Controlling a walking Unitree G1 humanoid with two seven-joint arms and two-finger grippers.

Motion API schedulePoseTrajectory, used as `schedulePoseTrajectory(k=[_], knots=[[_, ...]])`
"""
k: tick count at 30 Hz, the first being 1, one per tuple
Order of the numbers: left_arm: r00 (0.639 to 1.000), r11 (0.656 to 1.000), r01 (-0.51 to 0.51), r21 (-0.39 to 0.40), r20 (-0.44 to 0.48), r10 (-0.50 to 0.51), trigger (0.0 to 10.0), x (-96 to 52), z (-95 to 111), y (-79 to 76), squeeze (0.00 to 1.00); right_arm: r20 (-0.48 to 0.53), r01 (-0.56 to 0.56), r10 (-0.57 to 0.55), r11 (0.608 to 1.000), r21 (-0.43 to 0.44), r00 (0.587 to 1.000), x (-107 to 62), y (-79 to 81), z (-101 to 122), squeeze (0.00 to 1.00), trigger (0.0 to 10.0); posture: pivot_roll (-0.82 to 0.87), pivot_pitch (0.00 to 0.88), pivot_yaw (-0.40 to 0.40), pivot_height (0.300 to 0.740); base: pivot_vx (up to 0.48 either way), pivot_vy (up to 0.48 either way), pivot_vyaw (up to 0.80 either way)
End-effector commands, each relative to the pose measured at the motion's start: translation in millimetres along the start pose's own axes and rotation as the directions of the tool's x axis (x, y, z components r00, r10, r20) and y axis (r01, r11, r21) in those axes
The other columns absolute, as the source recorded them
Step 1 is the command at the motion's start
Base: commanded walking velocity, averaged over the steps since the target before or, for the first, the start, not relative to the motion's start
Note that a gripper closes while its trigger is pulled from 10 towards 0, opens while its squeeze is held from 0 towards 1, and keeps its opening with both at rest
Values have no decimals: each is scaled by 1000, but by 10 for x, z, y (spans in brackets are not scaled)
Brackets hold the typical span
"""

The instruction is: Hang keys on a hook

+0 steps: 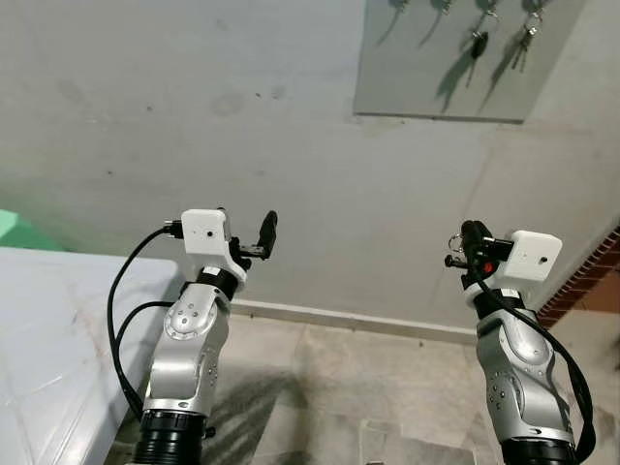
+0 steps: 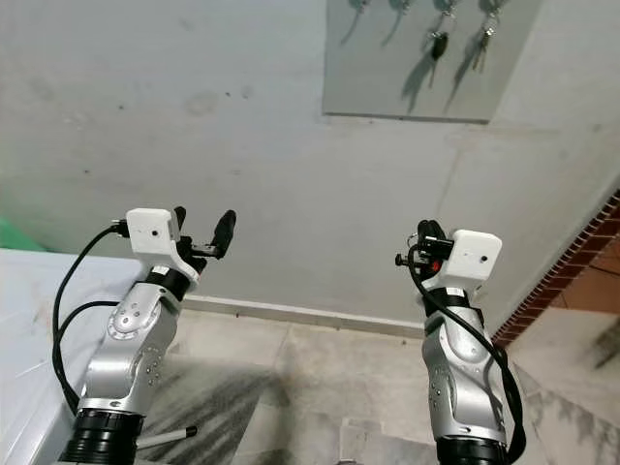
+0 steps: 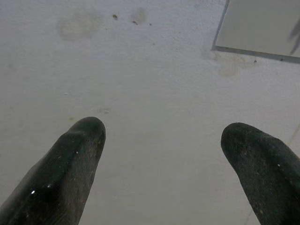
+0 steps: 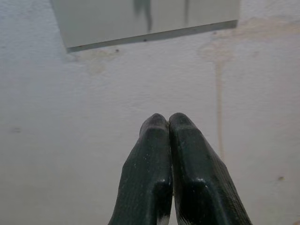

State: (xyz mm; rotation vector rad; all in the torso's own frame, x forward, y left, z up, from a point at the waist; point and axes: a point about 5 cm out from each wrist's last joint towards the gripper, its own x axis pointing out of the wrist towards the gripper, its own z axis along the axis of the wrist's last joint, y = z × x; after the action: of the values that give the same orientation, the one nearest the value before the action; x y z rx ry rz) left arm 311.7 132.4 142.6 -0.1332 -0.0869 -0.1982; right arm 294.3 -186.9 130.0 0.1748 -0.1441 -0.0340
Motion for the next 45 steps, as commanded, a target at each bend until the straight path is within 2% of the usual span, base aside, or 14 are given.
schedulePoseTrajectory(k=[1,11,13,20,35,45], knots=[[1000,1000,-20,5,-4,20,10000,11,16,45,0,6,-11,11,1000,-14,1000,24,18,31,0,10000,-22,80,26,721,0,0,-775],[999,999,-41,13,17,40,10000,29,61,133,0,21,-28,29,999,-34,999,58,50,49,0,10000,-19,72,28,721,0,0,-774],[999,999,-43,13,25,42,10000,34,73,148,0,54,-45,46,999,-25,997,60,84,76,0,10000,-15,65,40,721,0,0,0],[999,999,-41,18,34,41,10000,58,114,174,0,55,-62,64,998,-30,996,75,141,52,0,10000,-12,54,61,721,0,0,0],[999,1000,-15,20,31,15,10000,126,117,109,0,87,-52,55,998,-33,995,63,142,51,0,10000,-36,29,109,721,0,0,0],[999,1000,-5,8,33,5,10000,148,101,61,0,89,-44,48,998,-44,995,28,102,57,0,10000,-46,37,90,721,0,0,0]])
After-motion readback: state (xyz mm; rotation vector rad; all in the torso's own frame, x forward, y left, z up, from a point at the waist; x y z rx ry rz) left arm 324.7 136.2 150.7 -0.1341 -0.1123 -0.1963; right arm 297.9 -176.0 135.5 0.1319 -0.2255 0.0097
